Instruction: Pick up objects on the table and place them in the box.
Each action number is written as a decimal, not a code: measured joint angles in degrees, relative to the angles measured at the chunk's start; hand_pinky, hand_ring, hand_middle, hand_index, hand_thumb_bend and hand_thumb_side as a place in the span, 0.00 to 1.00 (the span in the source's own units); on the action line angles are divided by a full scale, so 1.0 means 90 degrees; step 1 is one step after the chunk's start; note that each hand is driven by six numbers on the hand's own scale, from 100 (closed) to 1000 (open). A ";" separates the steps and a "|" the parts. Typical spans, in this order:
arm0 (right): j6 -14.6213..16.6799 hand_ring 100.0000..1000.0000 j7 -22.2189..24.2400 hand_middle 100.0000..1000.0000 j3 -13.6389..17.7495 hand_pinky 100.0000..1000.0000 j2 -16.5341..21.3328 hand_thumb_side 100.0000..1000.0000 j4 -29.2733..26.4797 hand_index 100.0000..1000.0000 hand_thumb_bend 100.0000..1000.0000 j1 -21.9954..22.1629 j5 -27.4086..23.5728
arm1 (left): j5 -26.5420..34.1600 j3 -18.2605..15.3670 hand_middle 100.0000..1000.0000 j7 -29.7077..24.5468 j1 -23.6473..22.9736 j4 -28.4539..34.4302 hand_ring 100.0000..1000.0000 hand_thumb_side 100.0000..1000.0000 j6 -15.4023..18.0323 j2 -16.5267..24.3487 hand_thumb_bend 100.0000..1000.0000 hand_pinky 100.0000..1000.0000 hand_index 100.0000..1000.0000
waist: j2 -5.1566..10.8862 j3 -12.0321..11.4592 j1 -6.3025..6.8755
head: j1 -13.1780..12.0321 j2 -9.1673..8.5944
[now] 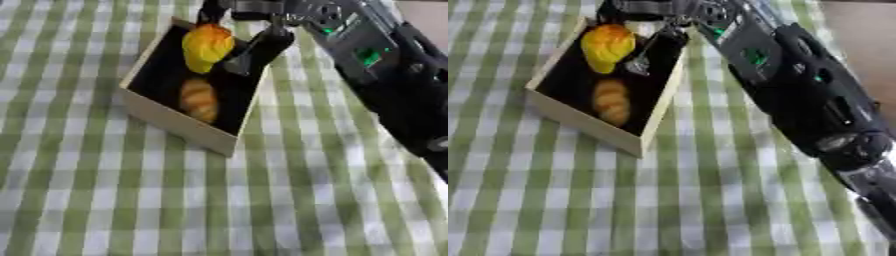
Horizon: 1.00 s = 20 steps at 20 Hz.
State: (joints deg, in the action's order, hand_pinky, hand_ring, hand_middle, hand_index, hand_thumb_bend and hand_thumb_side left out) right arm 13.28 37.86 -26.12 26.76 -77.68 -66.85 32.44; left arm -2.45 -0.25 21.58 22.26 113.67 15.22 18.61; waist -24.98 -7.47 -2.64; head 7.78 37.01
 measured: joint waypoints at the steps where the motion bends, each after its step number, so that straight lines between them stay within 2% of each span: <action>1: 0.0094 0.70 0.0033 0.54 -0.0008 0.79 -0.0044 0.00 0.0093 0.68 0.07 -0.0021 0.0067 | 0.0000 0.0000 0.83 -0.0002 0.0000 0.0000 0.75 0.68 -0.0004 0.0000 0.06 0.65 0.82 | 0.0000 -0.0001 -0.0006 | 0.0000 0.0014; 3: 0.0281 0.76 0.0118 0.63 -0.0010 0.81 -0.0106 0.00 0.0249 0.72 0.15 -0.0040 0.0202 | 0.0001 0.0000 0.83 -0.0013 0.0000 0.0000 0.75 0.68 -0.0019 -0.0001 0.06 0.65 0.82 | 0.0000 -0.0005 -0.0028 | 0.0002 0.0025; 5: 0.0479 0.80 0.0222 0.71 -0.0009 0.82 -0.0164 0.07 0.0378 0.78 0.20 -0.0060 0.0328 | 0.0003 0.0000 0.83 -0.0022 0.0000 0.0000 0.75 0.68 -0.0032 -0.0002 0.06 0.65 0.82 | 0.0000 -0.0010 -0.0035 | 0.0005 0.0028; 6: 0.0578 0.86 0.0262 0.80 -0.0006 0.85 -0.0188 0.19 0.0434 0.85 0.24 -0.0061 0.0390 | 0.0005 0.0000 0.83 -0.0023 0.0000 0.0000 0.75 0.68 -0.0034 -0.0003 0.06 0.65 0.82 | 0.0000 -0.0011 -0.0034 | 0.0005 0.0028; 7: 0.0686 0.89 0.0293 0.84 -0.0003 0.86 -0.0209 0.23 0.0472 0.88 0.26 -0.0061 0.0454 | 0.0008 0.0000 0.83 -0.0025 0.0000 0.0000 0.75 0.68 -0.0036 -0.0004 0.06 0.65 0.82 | 0.0000 -0.0011 -0.0032 | 0.0006 0.0028; 8: 0.0794 0.95 0.0308 0.89 0.0000 0.88 -0.0218 0.30 0.0492 0.93 0.32 -0.0061 0.0516 | 0.0013 0.0000 0.83 -0.0029 0.0000 0.0000 0.75 0.68 -0.0040 -0.0004 0.06 0.65 0.82 | 0.0000 -0.0008 -0.0032 | 0.0006 0.0028; 11: 0.1095 0.97 0.0264 0.91 0.0053 0.89 -0.0221 0.33 0.0490 0.95 0.39 -0.0061 0.0813 | 0.0019 0.0000 0.83 -0.0042 0.0000 0.0000 0.75 0.68 -0.0054 -0.0004 0.06 0.65 0.82 | 0.0000 0.0009 -0.0014 | 0.0002 0.0029; 15: 0.1296 0.96 0.0017 0.89 0.0173 0.88 -0.0221 0.31 0.0422 0.94 0.38 -0.0061 0.1208 | 0.0026 0.0001 0.83 -0.0056 0.0000 0.0000 0.75 0.68 -0.0069 -0.0006 0.06 0.65 0.82 | 0.0000 0.0054 0.0013 | -0.0004 0.0031; 19: 0.1253 0.93 -0.0270 0.87 0.0320 0.87 -0.0217 0.25 0.0209 0.93 0.32 -0.0031 0.1259 | 0.0044 0.0001 0.83 -0.0063 0.0000 0.0000 0.75 0.68 -0.0078 -0.0006 0.06 0.65 0.82 | 0.0008 0.0095 0.0049 | -0.0008 0.0031; 20: 0.1198 0.91 -0.0340 0.84 0.0372 0.86 -0.0209 0.22 0.0104 0.92 0.24 -0.0009 0.1227 | 0.0044 0.0001 0.83 -0.0063 0.0000 0.0000 0.75 0.67 -0.0078 -0.0006 0.06 0.65 0.82 | 0.0017 0.0098 0.0055 | -0.0010 0.0031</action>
State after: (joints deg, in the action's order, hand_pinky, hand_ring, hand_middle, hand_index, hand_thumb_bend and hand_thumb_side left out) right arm 24.06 34.80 -22.77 24.88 -76.74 -66.93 43.49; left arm -2.05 -0.24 21.01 22.26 113.67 14.51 18.55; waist -24.82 -6.58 -2.15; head 7.69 37.29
